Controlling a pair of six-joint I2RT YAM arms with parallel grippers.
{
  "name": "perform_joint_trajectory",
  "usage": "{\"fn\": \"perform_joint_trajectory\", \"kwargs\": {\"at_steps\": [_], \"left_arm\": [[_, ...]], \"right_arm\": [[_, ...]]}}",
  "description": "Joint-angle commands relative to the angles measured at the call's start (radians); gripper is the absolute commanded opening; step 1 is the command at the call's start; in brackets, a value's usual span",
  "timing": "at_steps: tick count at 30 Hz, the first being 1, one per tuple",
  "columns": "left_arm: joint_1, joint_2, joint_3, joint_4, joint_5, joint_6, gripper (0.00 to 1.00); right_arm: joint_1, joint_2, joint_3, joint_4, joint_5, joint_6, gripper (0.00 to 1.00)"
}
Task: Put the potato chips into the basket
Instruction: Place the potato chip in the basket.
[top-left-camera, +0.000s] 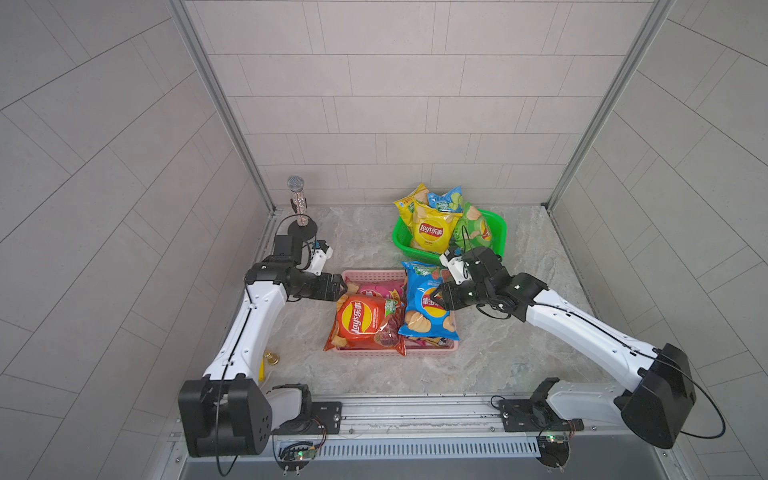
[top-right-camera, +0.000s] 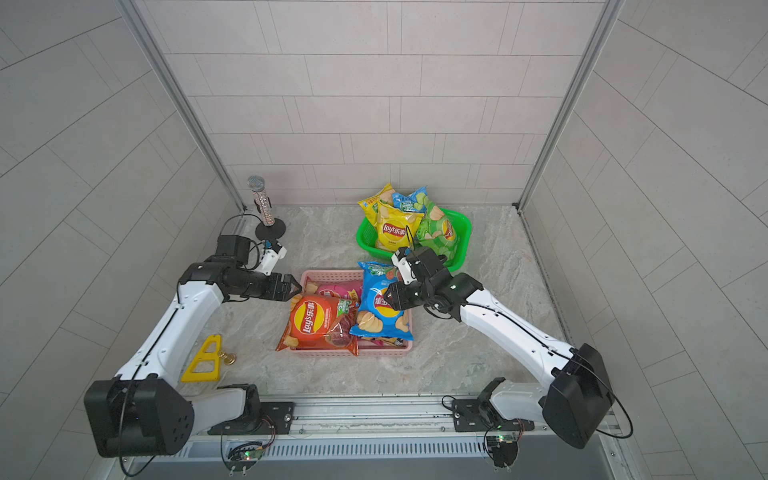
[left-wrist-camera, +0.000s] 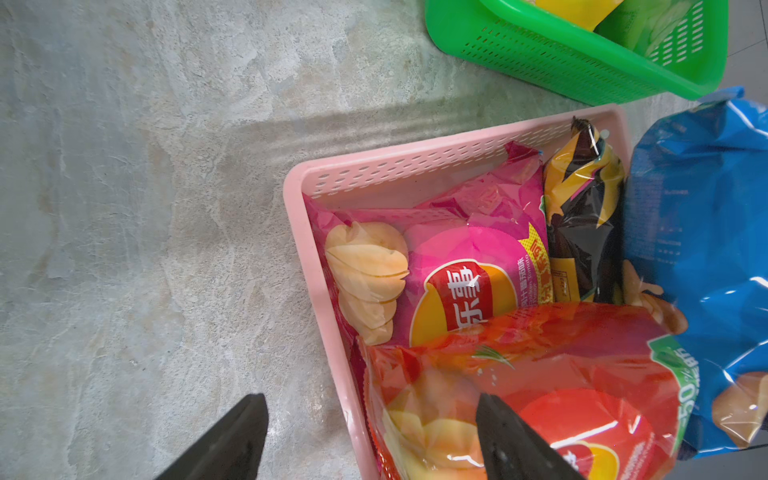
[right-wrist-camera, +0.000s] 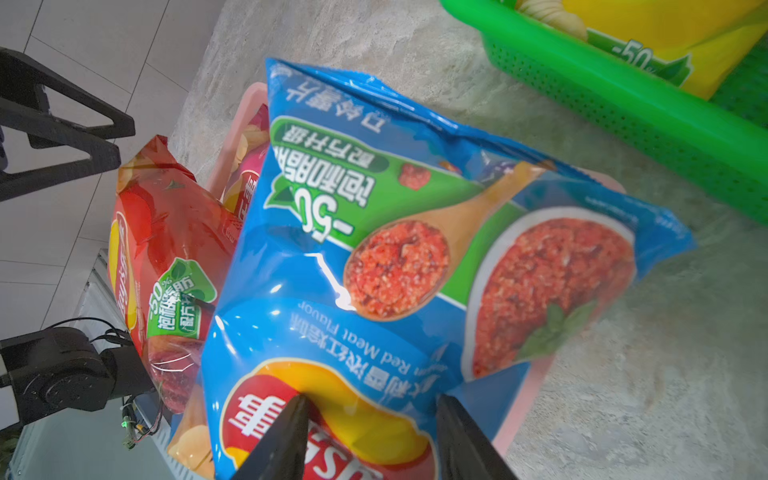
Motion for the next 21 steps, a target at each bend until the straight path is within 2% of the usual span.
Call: {"fn": "perform_joint_trajectory", "kwargs": {"at_steps": [1, 8, 16, 21], "left_arm": [[0.004, -0.008, -0.007, 0.01, -0.009, -0.001, 0.86], [0.005, -0.016, 0.005, 0.012, -0.03, -0.003, 0.87], [0.005, -0.021, 0.027, 0.011, -0.046, -0.007, 0.9], [0.006, -0.021, 0.03, 0.011, -0.064, -0.004, 0.91]], "right_arm": [[0.001, -0.046, 0.027, -0.054, 0.037, -0.021, 0.56], [-0.036, -0.113, 0.036, -0.051, 0.046, -0.017, 0.61], [-0.113, -0.149, 0.009, -0.017, 0.002, -0.001, 0.62], [-0.143, -0.173, -0.016, -0.012, 0.021, 0.001, 0.62]]}}
